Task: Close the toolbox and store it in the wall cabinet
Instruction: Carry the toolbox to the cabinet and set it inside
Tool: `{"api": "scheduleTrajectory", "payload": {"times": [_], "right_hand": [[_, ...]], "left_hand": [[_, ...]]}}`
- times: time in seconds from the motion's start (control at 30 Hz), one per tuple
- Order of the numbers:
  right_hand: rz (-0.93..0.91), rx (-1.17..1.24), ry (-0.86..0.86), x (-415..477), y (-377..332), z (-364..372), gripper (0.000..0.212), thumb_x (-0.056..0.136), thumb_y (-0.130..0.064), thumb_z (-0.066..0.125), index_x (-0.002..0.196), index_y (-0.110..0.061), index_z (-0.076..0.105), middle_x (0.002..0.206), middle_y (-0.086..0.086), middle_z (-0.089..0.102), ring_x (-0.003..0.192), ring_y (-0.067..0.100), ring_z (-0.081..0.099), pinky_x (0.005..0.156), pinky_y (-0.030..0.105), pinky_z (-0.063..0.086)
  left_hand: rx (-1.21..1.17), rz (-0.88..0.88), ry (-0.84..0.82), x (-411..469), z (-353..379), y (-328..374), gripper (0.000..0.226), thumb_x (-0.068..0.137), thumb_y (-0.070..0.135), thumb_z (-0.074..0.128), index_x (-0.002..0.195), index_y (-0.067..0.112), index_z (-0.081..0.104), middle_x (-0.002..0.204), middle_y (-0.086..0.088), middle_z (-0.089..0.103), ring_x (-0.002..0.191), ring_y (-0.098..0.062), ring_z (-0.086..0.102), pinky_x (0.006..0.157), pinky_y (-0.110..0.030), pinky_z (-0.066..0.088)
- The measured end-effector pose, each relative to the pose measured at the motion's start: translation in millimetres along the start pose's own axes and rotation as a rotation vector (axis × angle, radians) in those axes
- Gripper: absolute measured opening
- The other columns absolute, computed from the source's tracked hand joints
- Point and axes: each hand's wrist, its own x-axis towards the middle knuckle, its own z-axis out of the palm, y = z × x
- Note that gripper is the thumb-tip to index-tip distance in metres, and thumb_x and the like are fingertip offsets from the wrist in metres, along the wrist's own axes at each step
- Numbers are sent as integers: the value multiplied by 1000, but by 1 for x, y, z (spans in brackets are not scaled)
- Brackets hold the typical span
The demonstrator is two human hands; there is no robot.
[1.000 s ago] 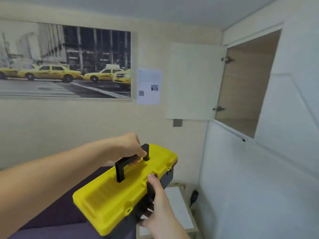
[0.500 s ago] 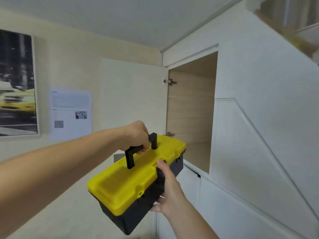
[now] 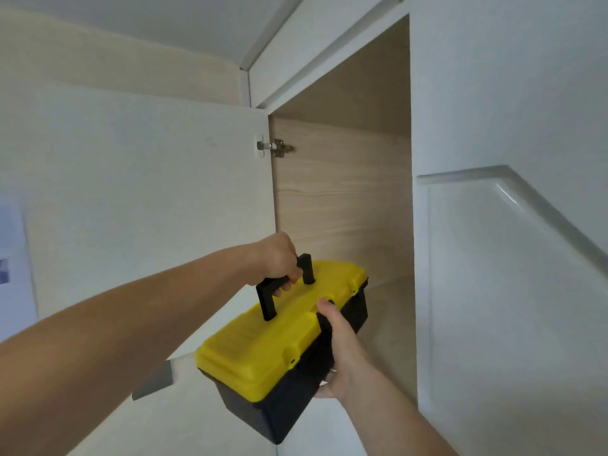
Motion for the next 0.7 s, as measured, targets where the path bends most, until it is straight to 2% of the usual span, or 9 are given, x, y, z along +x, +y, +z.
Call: {"api": "scheduleTrajectory", "payload": {"times": [0.07,0.13,0.27,0.37,0.47,0.53,0.6,0.63,0.7], "right_hand": [[-40,-9,60,31,-16,-5,108,32,-65,85,126,-26,49,117,14,63,99,41,61,80,63,53],[-76,4,141,60,-28,-11,111,33,-63,86,130,-23,49,120,16,62,103,41,61,89,61,50],[-145,33,293,102,-50,-32,90,53,-59,79,129,-17,52,109,16,65,90,38,63,67,48,54],[-190,49,354,120,-57,-50,84,63,-59,74,132,-18,50,114,15,63,98,38,61,84,56,51],[-307,-4,470,124,-58,-59,68,79,-52,67,135,-18,47,115,11,61,102,33,59,92,49,50],[-479,-230,605,117,-52,-59,66,85,-47,62,142,-22,39,133,10,53,113,29,54,95,45,47],[-680,-637,657,104,-39,-55,76,83,-57,57,148,-31,25,153,1,27,132,24,37,106,46,39],[-736,-838,621,98,-30,-53,82,80,-64,52,149,-36,18,157,-7,13,140,20,24,112,46,32],[-723,-1147,490,94,-12,-49,88,77,-71,45,149,-40,6,156,-18,-3,144,13,3,118,47,19]], "left_hand": [[-19,31,-33,41,6,1,27,86,-4,61,109,-18,60,86,-27,61,73,-34,59,65,-43,56],[-40,59,-70,80,14,0,26,86,-6,61,106,-21,60,81,-28,60,70,-35,58,68,-46,53],[-63,121,-137,147,45,6,12,87,-6,60,92,-17,62,73,-28,58,56,-33,54,66,-47,50],[-85,162,-179,187,70,15,10,88,-5,60,79,-11,61,72,-29,59,53,-32,55,64,-45,50],[-55,180,-250,216,95,23,17,88,-1,62,93,-17,67,87,-35,68,71,-35,63,79,-53,57],[-53,206,-273,231,113,26,22,87,1,63,99,-18,67,91,-36,70,71,-34,64,83,-55,56],[-44,232,-275,244,127,30,19,86,2,65,93,-16,68,78,-31,69,66,-34,65,80,-54,57],[-36,238,-275,251,131,30,17,86,3,65,89,-14,67,73,-28,68,64,-33,65,79,-54,58],[-32,267,-272,260,134,28,19,86,7,67,89,-12,68,72,-23,69,65,-32,66,79,-52,58]]}}
